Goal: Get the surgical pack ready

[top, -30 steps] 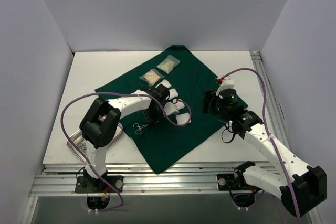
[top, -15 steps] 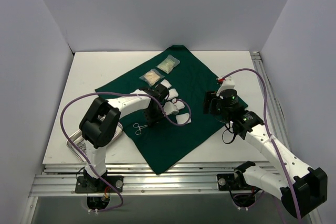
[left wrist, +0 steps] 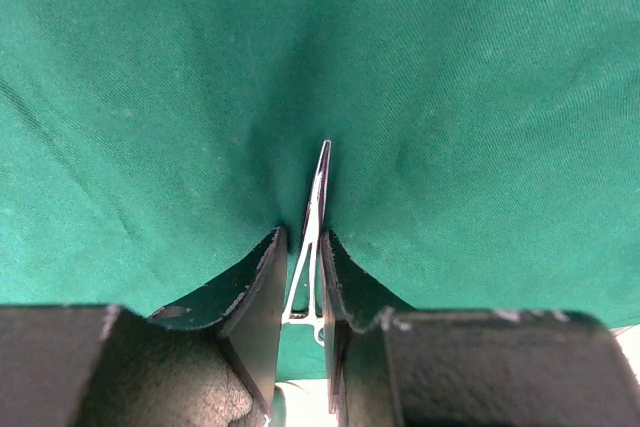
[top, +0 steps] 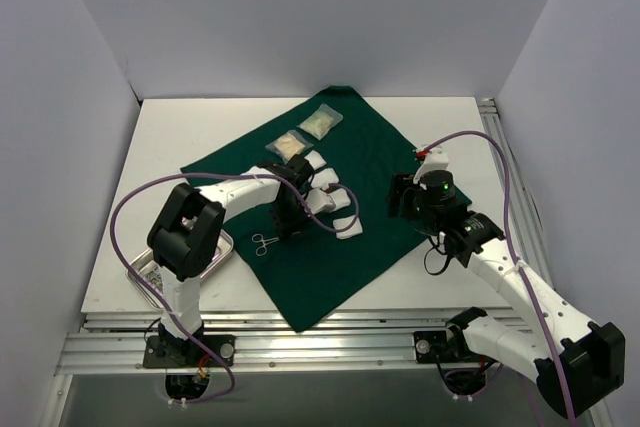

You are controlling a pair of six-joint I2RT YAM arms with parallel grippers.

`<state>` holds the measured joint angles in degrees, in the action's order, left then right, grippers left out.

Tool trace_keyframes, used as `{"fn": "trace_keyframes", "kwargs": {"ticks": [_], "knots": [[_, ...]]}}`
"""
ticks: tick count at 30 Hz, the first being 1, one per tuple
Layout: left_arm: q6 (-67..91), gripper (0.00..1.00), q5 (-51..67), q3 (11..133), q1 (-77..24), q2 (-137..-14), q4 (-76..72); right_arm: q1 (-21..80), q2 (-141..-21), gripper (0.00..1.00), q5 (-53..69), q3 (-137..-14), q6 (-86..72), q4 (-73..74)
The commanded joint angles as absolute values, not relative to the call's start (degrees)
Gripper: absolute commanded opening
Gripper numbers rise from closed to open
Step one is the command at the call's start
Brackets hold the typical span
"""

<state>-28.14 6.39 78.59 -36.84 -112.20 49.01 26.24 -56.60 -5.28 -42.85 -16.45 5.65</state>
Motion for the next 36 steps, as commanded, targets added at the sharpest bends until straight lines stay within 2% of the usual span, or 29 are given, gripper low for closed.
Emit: {"fn": "trace_keyframes", "kwargs": {"ticks": [1,6,8,9,23,27,36], "knots": [[-29.0,0.28,7.6,79.2,-35.9,-109.6,49.3,25.9,-55.4,0.65,-6.9,-44.5,-16.7,6.6],[-29.1,0.29,8.8,79.1,-35.6,-109.0,49.7,25.9,-55.3,0.65,-7.0,-44.4,-16.6,6.5],[-29.1,0.22,9.8,79.5,-35.5,-108.8,49.9,25.9,-55.3,0.65,-7.0,-44.4,-16.7,6.6],[-28.9,0.16,10.1,79.6,-35.4,-108.7,49.9,25.9,-55.3,0.65,-7.0,-44.3,-16.7,6.7],[-28.7,0.11,10.1,80.3,-35.5,-107.4,50.6,25.9,-56.0,0.65,-6.1,-43.8,-17.2,5.8],[-28.3,0.03,9.4,80.8,-35.5,-106.6,51.0,26.0,-57.3,0.65,-5.2,-44.0,-17.8,5.3],[-25.2,0.02,3.0,81.6,-33.5,-97.9,54.9,26.0,-58.9,0.65,-4.2,-44.5,-18.1,3.4]]}}
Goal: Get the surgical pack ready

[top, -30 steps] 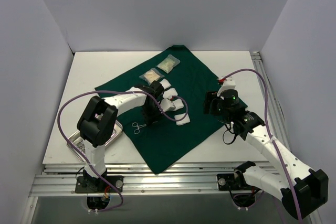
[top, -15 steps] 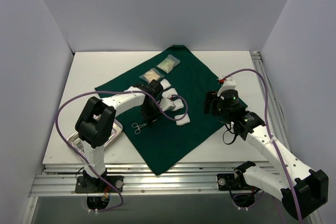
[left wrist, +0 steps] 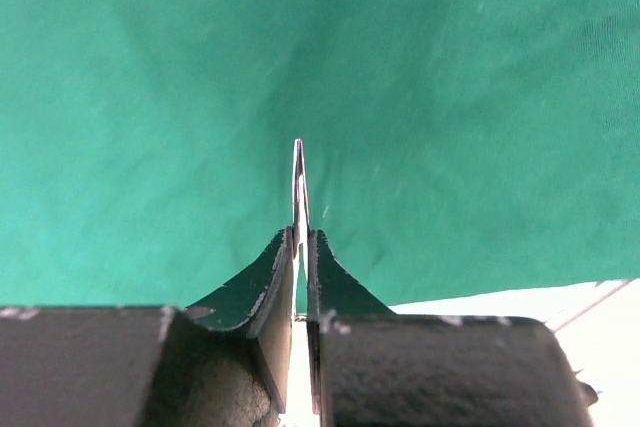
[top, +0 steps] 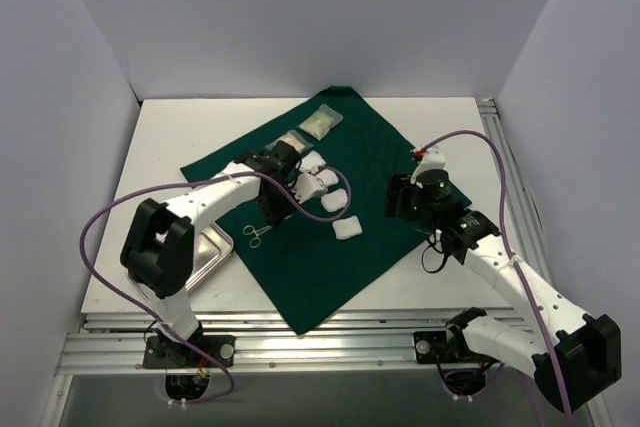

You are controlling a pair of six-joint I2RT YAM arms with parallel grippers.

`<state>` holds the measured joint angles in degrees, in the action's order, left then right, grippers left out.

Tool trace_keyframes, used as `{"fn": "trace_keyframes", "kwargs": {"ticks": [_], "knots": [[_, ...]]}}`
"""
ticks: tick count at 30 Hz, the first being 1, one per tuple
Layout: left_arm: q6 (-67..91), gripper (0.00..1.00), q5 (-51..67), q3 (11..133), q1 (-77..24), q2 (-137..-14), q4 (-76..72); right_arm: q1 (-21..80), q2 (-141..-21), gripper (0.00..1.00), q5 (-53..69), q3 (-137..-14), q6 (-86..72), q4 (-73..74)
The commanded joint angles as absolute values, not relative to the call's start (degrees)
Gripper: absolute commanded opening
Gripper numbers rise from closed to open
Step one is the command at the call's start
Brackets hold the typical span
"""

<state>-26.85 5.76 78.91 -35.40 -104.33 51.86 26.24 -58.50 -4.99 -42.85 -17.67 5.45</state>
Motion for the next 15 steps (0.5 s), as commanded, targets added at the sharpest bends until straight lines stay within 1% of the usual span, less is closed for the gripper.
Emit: {"fn": "trace_keyframes", "kwargs": {"ticks": [1,4,8,10,11,14,15], "knots": [[-25.0,0.02,2.6,81.6,-31.4,-97.0,56.8,26.0,-59.1,0.65,-4.1,-44.5,-18.1,3.3],[-24.5,0.02,2.2,80.9,-26.5,-92.5,59.6,26.1,-59.4,0.65,-3.7,-44.4,-17.9,2.4],[-27.6,0.02,1.4,74.1,-15.0,-83.4,60.3,26.0,-59.9,0.65,-3.1,-44.9,-17.3,1.8],[-29.9,0.02,1.4,68.7,-10.8,-80.4,60.6,26.1,-60.4,0.65,-2.6,-45.4,-16.9,1.9],[-32.3,0.02,1.1,64.6,-6.3,-77.6,60.2,26.1,-60.7,0.65,-2.4,-45.9,-16.8,1.9],[-36.8,0.02,0.5,59.8,0.9,-75.4,57.4,26.2,-61.2,0.65,-1.7,-46.3,-17.0,1.6],[-37.7,0.02,0.5,58.3,5.8,-75.5,57.0,26.3,-61.5,0.65,-1.6,-46.3,-17.5,1.3]]}}
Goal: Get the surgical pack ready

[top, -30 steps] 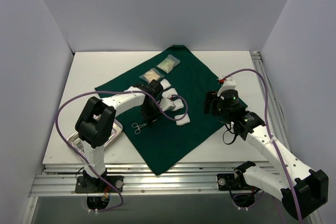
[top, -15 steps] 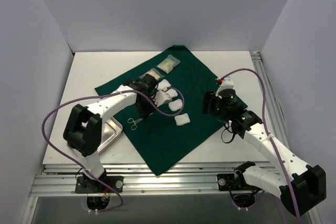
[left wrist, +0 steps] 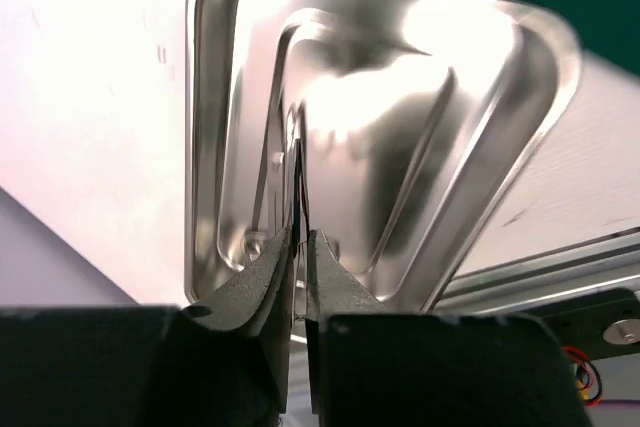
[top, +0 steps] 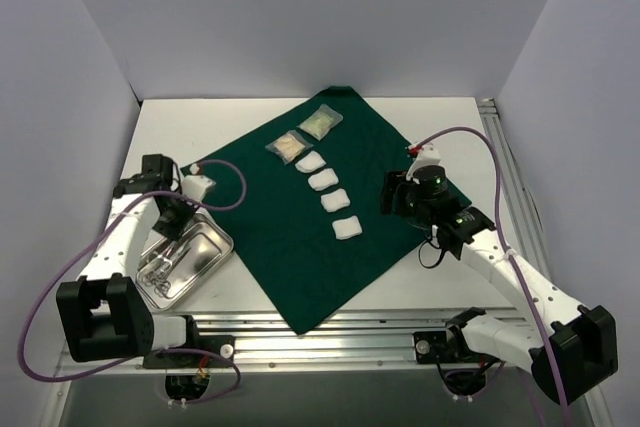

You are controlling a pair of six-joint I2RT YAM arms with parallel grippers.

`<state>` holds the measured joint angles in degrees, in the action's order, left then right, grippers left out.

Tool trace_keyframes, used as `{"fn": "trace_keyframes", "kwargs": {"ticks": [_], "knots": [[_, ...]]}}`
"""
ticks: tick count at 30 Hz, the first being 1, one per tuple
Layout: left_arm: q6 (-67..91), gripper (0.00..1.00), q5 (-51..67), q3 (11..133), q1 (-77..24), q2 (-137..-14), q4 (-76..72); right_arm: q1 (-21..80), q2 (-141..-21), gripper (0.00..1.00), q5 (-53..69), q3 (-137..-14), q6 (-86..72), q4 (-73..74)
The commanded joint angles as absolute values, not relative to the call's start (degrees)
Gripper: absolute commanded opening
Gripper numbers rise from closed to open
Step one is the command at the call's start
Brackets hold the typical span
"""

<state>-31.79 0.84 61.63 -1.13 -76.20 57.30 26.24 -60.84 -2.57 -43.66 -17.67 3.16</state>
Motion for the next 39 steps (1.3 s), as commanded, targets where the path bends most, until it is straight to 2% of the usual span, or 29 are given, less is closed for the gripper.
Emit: {"fn": "trace_keyframes", "kwargs": {"ticks": [1,5,10,19,22,23,26,30,33,39], "knots": [[-39.2,0.02,1.0,57.7,7.5,-75.6,56.0,26.4,-61.8,0.65,-1.4,-46.5,-17.7,1.2],[-41.7,0.02,3.2,54.5,12.4,-74.7,51.8,26.5,-62.6,0.64,-1.1,-47.7,-18.5,1.9],[-44.8,0.02,4.1,49.6,14.2,-75.6,44.1,26.5,-62.8,0.63,-2.4,-49.2,-19.7,3.7],[-46.3,0.02,7.7,46.1,15.6,-77.1,40.9,27.0,-63.0,0.63,-2.7,-48.6,-23.5,3.2],[-46.7,0.1,8.1,45.4,15.6,-77.4,41.1,27.0,-64.3,0.63,-3.1,-48.3,-24.3,3.1],[-46.7,0.17,8.2,45.4,15.6,-77.4,41.1,27.0,-64.9,0.63,-3.2,-48.4,-24.4,3.2],[-46.6,0.29,8.4,45.2,15.6,-77.0,41.5,27.1,-67.3,0.63,-2.7,-49.0,-24.5,4.0],[-46.2,0.4,8.7,45.9,15.6,-76.5,42.8,27.1,-70.0,0.63,-1.8,-49.0,-24.2,4.1],[-45.9,0.45,9.4,47.4,15.6,-75.1,45.1,27.1,-71.7,0.63,-0.6,-49.0,-23.7,3.1],[-44.1,0.47,14.4,55.3,15.5,-71.4,53.9,27.1,-75.5,0.61,3.2,-49.9,-22.9,1.1]]}}
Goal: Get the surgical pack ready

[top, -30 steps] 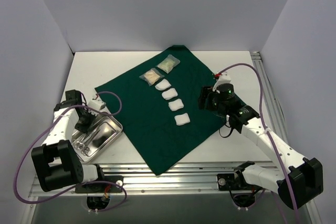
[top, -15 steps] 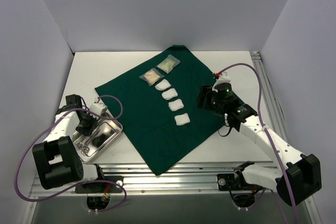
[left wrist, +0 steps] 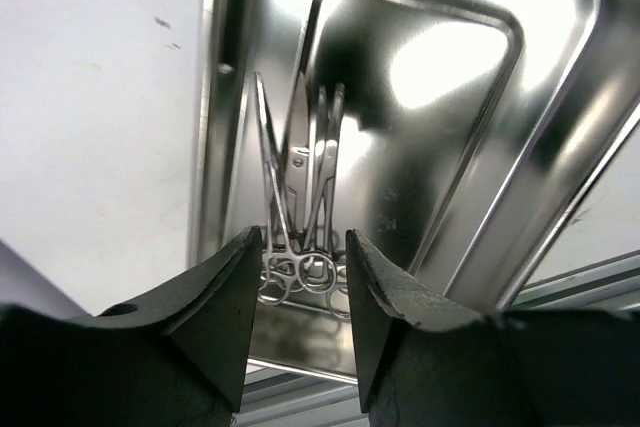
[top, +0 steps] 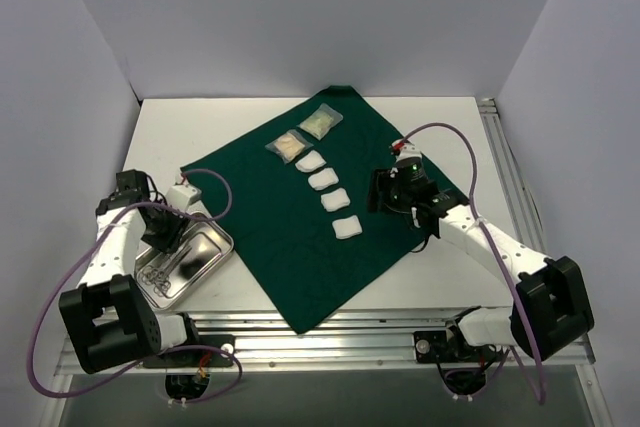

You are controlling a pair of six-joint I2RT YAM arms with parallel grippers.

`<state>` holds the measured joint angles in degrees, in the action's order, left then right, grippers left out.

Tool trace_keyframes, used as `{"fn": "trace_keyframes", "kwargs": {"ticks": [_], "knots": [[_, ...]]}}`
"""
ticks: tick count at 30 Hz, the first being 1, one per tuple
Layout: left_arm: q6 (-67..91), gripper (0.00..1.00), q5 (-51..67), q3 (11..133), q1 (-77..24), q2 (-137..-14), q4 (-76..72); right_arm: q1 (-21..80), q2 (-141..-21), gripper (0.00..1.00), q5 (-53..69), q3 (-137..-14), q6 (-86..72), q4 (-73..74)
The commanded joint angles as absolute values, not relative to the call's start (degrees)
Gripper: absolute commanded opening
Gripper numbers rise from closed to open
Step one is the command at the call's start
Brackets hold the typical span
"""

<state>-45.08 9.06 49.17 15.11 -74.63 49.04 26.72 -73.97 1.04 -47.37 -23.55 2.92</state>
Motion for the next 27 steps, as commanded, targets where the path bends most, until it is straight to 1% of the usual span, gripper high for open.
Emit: {"fn": "trace_keyframes", "kwargs": {"ticks": [1,5,8,10,13,16,22,27], "knots": [[-42.9,0.48,15.2,56.5,15.5,-71.1,54.9,27.1,-75.9,0.61,3.6,-50.1,-22.7,0.8],[-39.3,0.49,18.2,62.9,14.7,-71.5,59.0,27.1,-79.0,0.59,8.3,-51.8,-20.6,1.1],[-35.9,0.49,17.7,67.1,11.8,-72.6,60.6,27.1,-84.3,0.56,11.9,-52.6,-19.3,1.7],[-33.8,0.49,16.6,68.8,7.8,-72.9,60.9,27.1,-86.4,0.56,13.6,-52.9,-18.7,1.6],[-31.5,0.49,13.4,69.6,1.3,-73.6,60.2,27.0,-90.4,0.56,15.4,-53.9,-17.5,1.3],[-29.8,0.49,11.7,70.0,-3.1,-74.7,59.2,26.9,-93.9,0.55,16.1,-55.6,-16.6,1.3],[-27.8,0.49,12.2,70.9,-5.7,-77.4,58.6,26.8,-97.1,0.5,17.7,-56.3,-15.6,1.0],[-27.2,0.49,12.2,70.1,-7.5,-76.7,57.4,26.5,-97.6,0.49,18.0,-54.5,-16.0,0.7]]}}
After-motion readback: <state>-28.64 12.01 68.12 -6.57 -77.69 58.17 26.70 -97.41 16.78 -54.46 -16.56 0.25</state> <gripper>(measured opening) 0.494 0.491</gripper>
